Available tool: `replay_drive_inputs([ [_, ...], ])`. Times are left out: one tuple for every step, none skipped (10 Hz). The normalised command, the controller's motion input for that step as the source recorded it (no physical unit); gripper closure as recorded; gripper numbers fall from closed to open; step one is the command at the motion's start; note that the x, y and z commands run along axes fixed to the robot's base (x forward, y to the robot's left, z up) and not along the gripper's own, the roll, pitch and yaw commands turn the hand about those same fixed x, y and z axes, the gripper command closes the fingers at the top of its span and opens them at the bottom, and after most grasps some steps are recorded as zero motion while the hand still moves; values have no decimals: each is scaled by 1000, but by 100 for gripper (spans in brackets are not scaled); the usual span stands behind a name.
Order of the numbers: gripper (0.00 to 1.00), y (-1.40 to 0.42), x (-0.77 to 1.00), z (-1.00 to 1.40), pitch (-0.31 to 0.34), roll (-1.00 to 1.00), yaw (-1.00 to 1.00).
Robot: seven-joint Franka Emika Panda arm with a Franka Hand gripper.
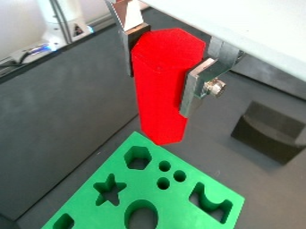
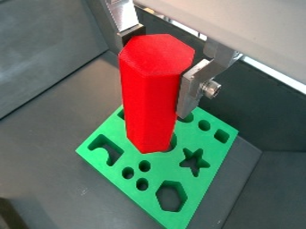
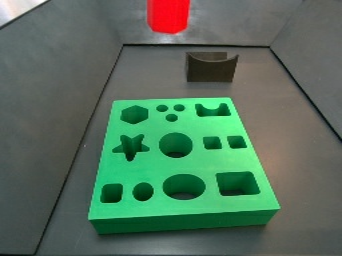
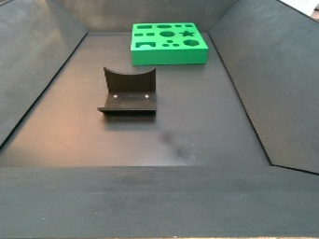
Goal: Pick up the hexagon object. Move up. Place the hexagon object on the fixture. Regrasp the hexagon object. Move to above the board. Insert the hexagon object.
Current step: Insert the hexagon object.
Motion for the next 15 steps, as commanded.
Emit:
replay_drive_inputs([
  [100,114,46,-357,0,-291,-586],
  [100,26,9,-437,0,-253,-700],
  [100,3,0,-451,0,-263,-714],
  [100,3,0,-451,0,-266,-714],
  [100,120,0,-366,0,-251,-609],
  [100,214,0,-280,0,-244,-526],
  [100,29,71,0,31,-41,-69],
  [100,0,0,-171,0,-96,-34],
  [100,157,-51,-357,0,-336,-157],
  [100,243,-34,-283,0,-447,-120],
  [100,240,-71,-74,-13,-500,-123],
  [100,271,-49,0,-70,-500,-66],
  [100,277,-109,-11,-83,-500,-29],
  [100,100,-43,0,-60,-204,0],
  [100,40,-271,-74,-123,-50,-49],
])
